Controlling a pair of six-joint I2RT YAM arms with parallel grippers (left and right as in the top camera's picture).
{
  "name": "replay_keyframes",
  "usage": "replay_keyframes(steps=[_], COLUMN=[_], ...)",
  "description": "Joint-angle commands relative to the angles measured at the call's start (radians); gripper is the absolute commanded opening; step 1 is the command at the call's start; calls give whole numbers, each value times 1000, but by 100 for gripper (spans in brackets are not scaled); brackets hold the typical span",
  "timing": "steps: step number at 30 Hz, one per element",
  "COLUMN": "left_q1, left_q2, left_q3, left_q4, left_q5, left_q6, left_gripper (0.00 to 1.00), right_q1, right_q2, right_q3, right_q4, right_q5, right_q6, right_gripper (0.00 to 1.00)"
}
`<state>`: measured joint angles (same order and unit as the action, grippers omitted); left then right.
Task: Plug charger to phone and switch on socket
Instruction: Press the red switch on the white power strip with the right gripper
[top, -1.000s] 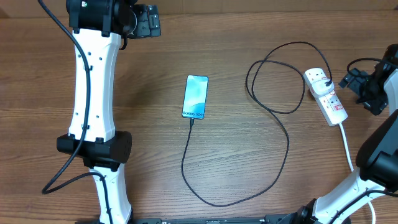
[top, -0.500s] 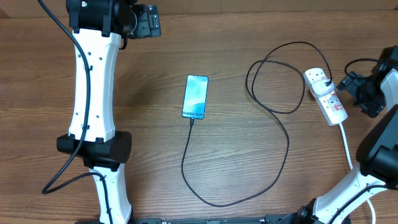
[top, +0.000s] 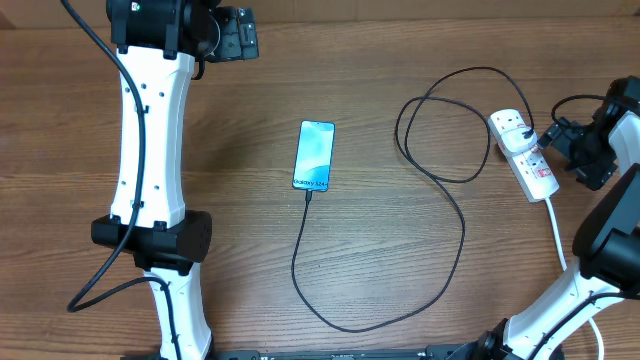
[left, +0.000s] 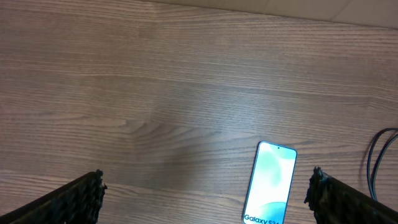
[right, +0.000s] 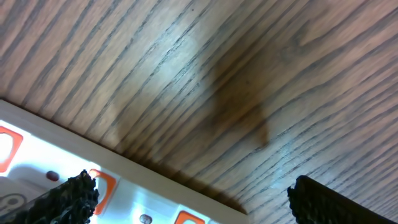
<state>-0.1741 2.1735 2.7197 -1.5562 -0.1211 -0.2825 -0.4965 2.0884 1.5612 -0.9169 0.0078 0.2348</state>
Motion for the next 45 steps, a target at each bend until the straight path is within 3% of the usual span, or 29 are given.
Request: replay_keyframes(steps=[1, 45], left_q1=[5, 5], left_q2=[9, 9], left_q3=[-1, -1], left_q4=[1, 0], left_q5=[-17, -17], left_q6=[-10, -10], left_gripper=[100, 100], right_q1=[4, 9], right_q2=[1, 1], right_q3=[-5, -31], right_q4=[0, -12], right_q5=[-10, -48], right_q6=[1, 1], right_gripper=[100, 100])
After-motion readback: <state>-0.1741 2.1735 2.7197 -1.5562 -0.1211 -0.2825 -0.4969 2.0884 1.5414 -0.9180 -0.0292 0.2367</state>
